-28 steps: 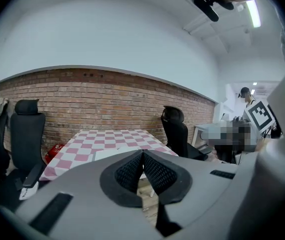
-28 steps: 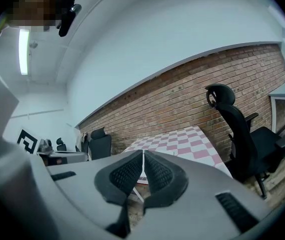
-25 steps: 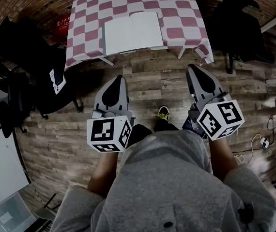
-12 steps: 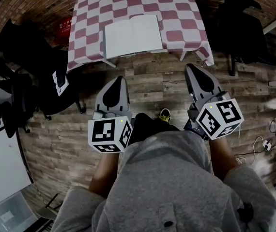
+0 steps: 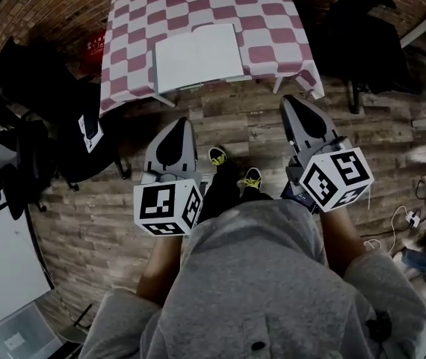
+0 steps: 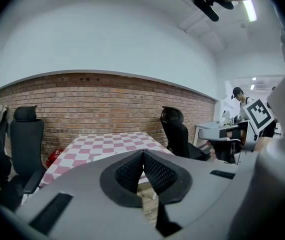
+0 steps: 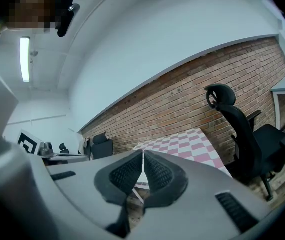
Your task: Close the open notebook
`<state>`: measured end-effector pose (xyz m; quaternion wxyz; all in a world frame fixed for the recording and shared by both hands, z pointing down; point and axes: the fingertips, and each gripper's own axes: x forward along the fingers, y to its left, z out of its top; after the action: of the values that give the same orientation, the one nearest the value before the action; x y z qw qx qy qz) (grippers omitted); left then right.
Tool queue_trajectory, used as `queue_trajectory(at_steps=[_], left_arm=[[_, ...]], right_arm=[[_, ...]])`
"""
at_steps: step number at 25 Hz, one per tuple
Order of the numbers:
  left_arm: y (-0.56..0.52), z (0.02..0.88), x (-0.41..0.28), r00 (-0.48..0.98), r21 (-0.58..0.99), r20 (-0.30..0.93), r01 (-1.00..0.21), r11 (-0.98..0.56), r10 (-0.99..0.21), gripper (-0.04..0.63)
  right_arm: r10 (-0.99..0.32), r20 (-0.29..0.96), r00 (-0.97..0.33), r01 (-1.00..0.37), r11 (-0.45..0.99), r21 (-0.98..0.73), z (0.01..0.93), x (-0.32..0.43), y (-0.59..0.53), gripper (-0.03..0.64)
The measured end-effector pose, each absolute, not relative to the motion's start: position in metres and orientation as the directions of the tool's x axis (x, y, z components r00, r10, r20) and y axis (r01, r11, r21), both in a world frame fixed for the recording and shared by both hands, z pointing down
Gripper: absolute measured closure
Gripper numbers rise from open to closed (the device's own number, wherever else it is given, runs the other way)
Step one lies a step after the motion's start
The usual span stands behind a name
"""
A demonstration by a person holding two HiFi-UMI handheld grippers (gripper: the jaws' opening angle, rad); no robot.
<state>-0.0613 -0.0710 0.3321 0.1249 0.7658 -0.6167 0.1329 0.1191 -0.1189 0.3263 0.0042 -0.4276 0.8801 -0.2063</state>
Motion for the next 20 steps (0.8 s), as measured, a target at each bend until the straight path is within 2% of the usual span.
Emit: queue_trajectory(at_steps=[10, 20], left_arm=[[-0.076, 0.335, -0.072, 0.191, 0.032, 0.344, -0.981, -0.192, -0.919, 0.583], [-0.105, 0.349, -0.113, 0.163, 0.052, 0.357, -0.987, -0.155, -0.920, 0.583]], right_arm=[[-0.752, 0.173, -0.636, -0.754, 0.558, -0.346, 0.325, 0.111, -0.123, 0.584], [-0.743, 0.206, -0.637, -0.760, 0.564, -0.323, 0.330, 0.079, -0.150, 0.583]])
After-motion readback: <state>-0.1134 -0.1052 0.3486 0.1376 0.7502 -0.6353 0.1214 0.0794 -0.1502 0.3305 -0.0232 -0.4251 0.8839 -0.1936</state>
